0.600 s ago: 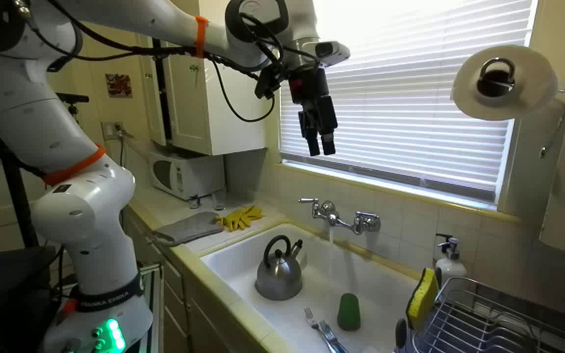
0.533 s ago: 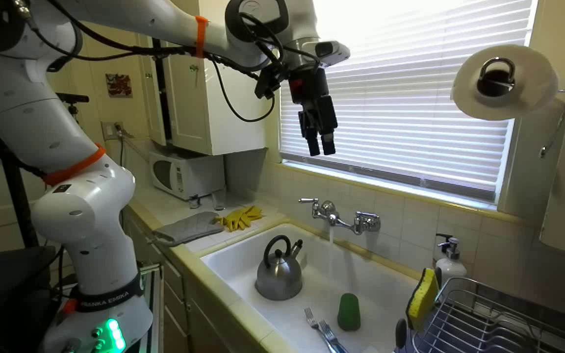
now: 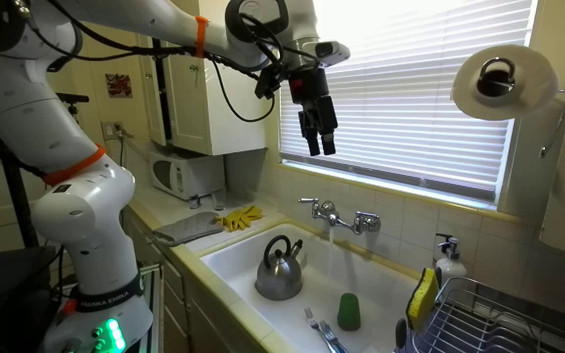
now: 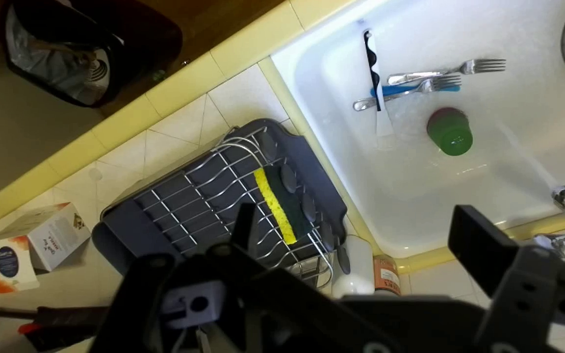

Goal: Close the tap

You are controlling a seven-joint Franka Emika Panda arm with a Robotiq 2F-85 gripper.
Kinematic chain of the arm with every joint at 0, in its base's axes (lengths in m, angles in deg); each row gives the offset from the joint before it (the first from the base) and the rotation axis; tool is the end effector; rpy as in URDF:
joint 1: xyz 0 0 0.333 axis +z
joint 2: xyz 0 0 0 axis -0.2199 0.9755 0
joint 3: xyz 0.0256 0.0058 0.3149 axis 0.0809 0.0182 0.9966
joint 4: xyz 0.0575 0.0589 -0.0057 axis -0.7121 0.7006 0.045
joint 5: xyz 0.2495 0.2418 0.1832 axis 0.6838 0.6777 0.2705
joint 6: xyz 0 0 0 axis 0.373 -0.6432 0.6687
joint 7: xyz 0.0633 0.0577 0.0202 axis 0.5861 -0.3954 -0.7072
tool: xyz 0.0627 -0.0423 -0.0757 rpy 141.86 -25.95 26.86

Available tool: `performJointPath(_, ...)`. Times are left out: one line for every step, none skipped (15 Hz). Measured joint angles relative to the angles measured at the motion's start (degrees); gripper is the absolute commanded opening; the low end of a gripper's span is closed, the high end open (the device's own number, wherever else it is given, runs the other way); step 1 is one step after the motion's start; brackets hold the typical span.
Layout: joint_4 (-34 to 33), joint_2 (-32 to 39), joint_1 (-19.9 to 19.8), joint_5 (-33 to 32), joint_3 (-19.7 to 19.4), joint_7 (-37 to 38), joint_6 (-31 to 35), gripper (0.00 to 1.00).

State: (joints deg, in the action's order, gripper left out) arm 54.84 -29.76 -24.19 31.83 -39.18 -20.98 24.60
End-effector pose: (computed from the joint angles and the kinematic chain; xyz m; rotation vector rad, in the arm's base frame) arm 0.4134 -0.1583 0.5801 2.8857 -0.2966 0.2277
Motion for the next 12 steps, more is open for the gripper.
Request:
performJointPath(0.1, 0.3, 0.4, 0.7, -0.2, -0.3, 1.0, 1.0)
performJointPath(0.2, 0.9, 1.0, 1.5, -0.5, -0.8, 2.7, 1.0)
performJointPath(0.5, 1.8, 1.7, 2.9, -0.7, -1.6, 4.8, 1.0)
performJointPath(0.8, 3.0, 2.4, 4.6, -1.0, -2.4, 7.2, 1.0)
performJointPath(1.1, 4.4, 3.3, 6.5, -1.3, -3.4, 9.6, 1.0)
performJointPath(1.2, 6.0, 4.0, 8.3, -1.5, -4.7, 11.8, 1.0)
performJointPath(1.2, 7.8, 4.8, 10.2, -1.8, -6.0, 13.6, 1.0)
performJointPath(1.1, 9.6, 5.4, 12.2, -2.0, -7.6, 15.2, 1.0)
performJointPath(1.0, 11.3, 5.9, 13.9, -2.1, -9.1, 16.4, 1.0)
performJointPath(0.9, 12.9, 6.4, 15.4, -2.1, -10.9, 17.5, 1.0)
performJointPath(0.6, 14.5, 7.0, 16.7, -2.0, -12.7, 18.3, 1.0)
performJointPath(0.1, 16.0, 7.6, 17.9, -1.8, -14.5, 18.7, 1.0)
